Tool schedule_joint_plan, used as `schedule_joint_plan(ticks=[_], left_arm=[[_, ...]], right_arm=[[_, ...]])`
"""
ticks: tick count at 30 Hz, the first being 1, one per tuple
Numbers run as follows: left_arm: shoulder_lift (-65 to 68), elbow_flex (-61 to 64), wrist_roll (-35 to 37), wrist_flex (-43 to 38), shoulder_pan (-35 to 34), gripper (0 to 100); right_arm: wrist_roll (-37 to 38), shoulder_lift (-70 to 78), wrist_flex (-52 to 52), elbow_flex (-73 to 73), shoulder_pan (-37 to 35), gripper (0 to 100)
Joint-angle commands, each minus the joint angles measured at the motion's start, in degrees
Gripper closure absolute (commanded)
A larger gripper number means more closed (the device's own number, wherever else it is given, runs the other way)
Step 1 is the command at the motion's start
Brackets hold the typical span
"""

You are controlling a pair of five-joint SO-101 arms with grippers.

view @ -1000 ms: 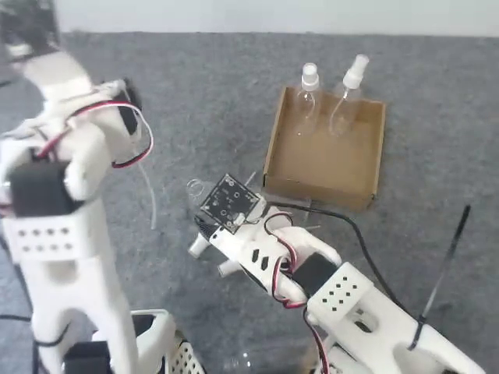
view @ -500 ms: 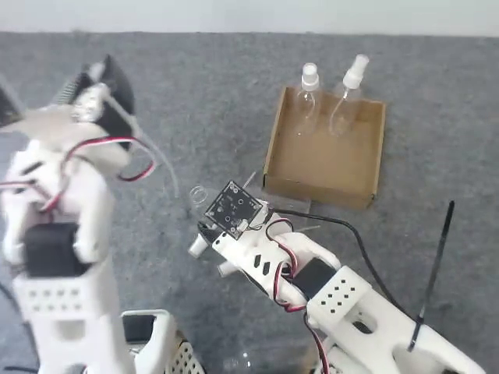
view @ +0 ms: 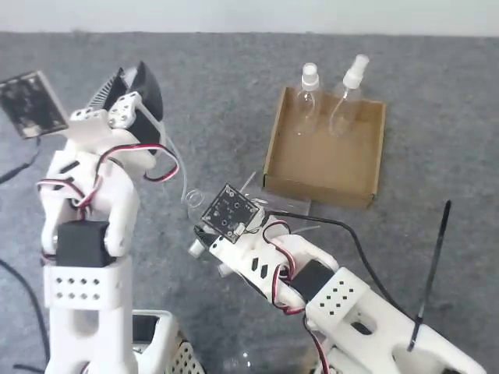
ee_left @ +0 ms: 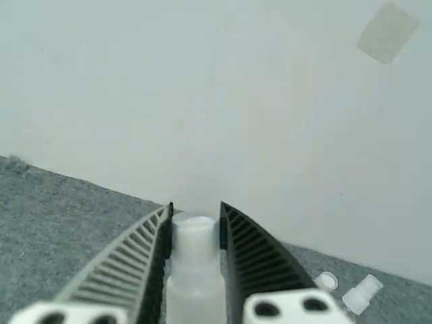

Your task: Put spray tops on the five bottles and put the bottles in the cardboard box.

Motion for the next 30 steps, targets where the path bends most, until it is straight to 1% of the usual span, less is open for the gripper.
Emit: schedule_joint_plan(ticks=[1,17,19,22,24,26,30], left_arm=[[-1.7,-2.3,0.3,-1.4,0.1,99],[-1.8,0.2,0.4,-2.4,0.5,99],[-1.8,0.5,0.3,0.1,0.5,99],[-1.8,0.1,0.2,6.0,0.6,99],[-1.8,0.0,-0.1,9.8,0.7,99],[-1.8,0.1,-2.5,13.0,1.1,99],[-1.8,0.5,-8.8,19.3,6.5,99]], right_arm=[[-0.8,-1.9,-1.1,-0.6,-0.4,99.2],[-0.8,-1.9,-1.0,-0.6,-0.4,99.2],[-0.8,-1.9,-1.1,-0.6,-0.1,99.2],[-1.0,-1.9,-1.3,-0.6,0.0,99.2],[-3.3,-1.9,-1.4,-0.6,0.0,99.2],[-4.7,-1.9,-1.4,-0.6,0.5,99.2],[-5.1,-1.9,-1.4,-0.9,3.2,99.2]])
